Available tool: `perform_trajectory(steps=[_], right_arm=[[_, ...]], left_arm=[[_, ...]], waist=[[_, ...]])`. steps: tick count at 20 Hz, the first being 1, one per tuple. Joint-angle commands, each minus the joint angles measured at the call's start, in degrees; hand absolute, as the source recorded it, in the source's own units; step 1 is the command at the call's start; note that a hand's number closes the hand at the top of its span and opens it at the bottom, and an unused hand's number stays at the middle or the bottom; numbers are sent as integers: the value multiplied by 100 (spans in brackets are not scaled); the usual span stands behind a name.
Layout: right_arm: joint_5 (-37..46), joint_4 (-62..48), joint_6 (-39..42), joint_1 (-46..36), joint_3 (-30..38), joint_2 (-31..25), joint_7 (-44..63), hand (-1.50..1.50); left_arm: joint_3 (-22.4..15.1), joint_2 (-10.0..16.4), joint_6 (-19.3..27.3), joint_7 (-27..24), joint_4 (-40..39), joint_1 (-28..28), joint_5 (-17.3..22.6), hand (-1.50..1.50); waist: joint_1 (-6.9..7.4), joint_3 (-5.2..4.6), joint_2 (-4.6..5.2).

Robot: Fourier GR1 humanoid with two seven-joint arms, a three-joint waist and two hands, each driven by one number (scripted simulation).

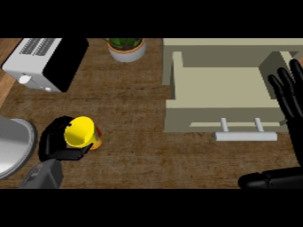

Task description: Pick up the cup, place it into the drawer and close the drawer

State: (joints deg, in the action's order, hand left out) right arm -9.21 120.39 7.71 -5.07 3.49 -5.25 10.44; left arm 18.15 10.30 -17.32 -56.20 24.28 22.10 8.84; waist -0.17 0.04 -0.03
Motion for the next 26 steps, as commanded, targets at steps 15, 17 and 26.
perform_trajectory(steps=[15,17,26], right_arm=[[79,142,-30,132,-60,35,71,-150],[90,-94,-39,-30,51,-7,-12,-150],[51,195,-73,128,37,18,131,-150]], left_arm=[[-1003,-665,157,1551,3727,-350,284,150],[-1107,-838,341,2196,4281,-312,454,150],[-1689,-1017,1508,3991,6247,-51,655,150]], waist=[[67,2,-29],[60,0,-18],[27,-3,-12]])
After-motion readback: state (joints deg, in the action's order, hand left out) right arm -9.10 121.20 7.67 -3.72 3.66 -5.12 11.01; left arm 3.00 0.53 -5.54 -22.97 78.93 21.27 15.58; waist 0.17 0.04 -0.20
